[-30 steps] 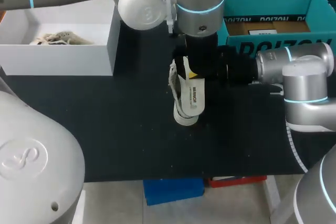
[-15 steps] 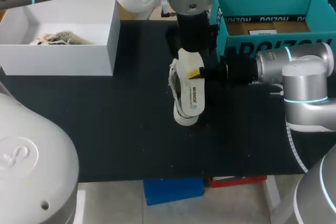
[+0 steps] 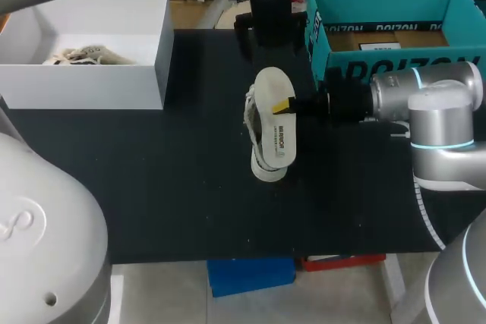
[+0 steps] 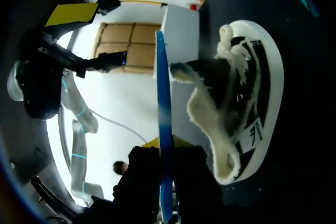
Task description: Take the shoe out of the shoebox, open the shoe tongue, remove and reinsert the insole, then place the shoe into the shoebox
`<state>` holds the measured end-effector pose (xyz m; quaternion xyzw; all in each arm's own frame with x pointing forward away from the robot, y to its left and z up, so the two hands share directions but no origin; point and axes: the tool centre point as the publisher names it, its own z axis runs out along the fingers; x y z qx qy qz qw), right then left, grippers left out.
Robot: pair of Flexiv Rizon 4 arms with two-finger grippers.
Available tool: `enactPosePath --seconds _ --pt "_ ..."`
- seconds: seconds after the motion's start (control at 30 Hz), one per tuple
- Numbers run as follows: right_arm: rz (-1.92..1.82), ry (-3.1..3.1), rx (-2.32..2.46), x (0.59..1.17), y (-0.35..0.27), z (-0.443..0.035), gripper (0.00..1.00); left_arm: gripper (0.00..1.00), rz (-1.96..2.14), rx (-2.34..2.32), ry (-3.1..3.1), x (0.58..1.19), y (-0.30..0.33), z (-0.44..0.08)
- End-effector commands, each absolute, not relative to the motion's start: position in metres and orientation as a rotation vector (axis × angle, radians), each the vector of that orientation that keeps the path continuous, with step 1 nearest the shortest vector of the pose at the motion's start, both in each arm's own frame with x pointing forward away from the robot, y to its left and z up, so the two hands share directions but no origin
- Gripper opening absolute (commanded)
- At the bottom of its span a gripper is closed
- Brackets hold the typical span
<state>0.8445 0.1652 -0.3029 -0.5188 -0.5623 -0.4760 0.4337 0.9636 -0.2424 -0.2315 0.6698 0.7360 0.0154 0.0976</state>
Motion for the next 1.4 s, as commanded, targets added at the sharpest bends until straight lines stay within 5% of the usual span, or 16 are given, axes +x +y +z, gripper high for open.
enactPosePath --seconds 0.03,0.43,1.13,1.4 --pt "-1.186 -1.401 -1.295 0.844 0.166 -0.303 0.00 1.00 0.033 1.992 2.186 0.975 -0.246 -0.233" --pt "-1.186 -1.401 -1.295 0.844 0.166 -0.303 0.00 1.00 0.057 2.004 2.165 0.954 -0.248 -0.226" --pt "-1.186 -1.401 -1.295 0.844 0.166 -0.303 0.00 1.00 0.121 2.069 2.095 0.806 -0.237 -0.237" --pt "-1.186 -1.401 -1.295 0.844 0.166 -0.303 0.00 1.00 -0.263 1.940 1.968 0.786 -0.220 -0.253"
